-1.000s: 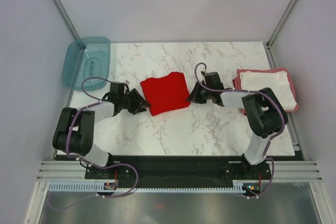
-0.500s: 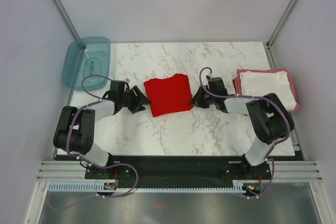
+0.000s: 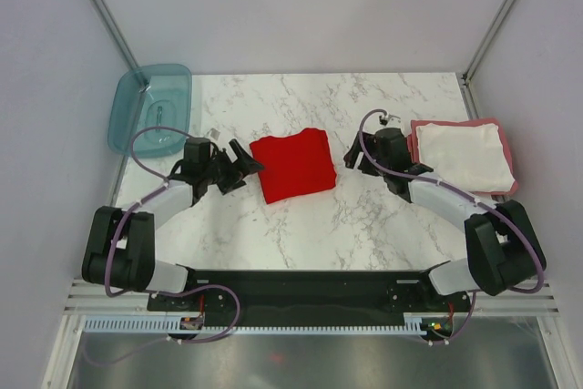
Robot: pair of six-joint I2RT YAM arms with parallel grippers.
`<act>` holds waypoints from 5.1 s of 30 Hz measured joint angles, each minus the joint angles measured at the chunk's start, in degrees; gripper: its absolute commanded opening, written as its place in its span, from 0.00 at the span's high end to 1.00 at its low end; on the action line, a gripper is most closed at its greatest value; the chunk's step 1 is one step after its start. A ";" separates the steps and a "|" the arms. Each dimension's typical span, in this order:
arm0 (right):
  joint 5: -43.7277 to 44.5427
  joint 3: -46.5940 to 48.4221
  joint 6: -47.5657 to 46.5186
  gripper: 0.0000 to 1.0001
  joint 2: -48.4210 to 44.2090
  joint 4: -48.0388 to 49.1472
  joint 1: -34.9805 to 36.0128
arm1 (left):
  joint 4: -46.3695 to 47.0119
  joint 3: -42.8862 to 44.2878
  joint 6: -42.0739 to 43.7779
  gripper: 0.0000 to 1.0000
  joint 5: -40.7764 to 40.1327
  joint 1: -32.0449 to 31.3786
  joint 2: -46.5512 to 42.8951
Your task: Fold and stack the t-shirts
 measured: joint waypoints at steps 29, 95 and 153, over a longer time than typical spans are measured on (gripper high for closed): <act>58.42 41.99 -18.97 0.41 43.06 -38.73 -0.13 | 1.84 -2.27 -0.11 0.04 0.09 0.02 0.39; 22.25 39.58 -14.80 0.17 23.21 -24.28 10.75 | 2.75 2.91 0.00 0.00 -3.08 0.02 6.88; -8.90 41.70 -4.70 0.85 42.51 -6.91 2.51 | 2.27 19.82 -1.31 0.55 -8.44 -1.81 26.95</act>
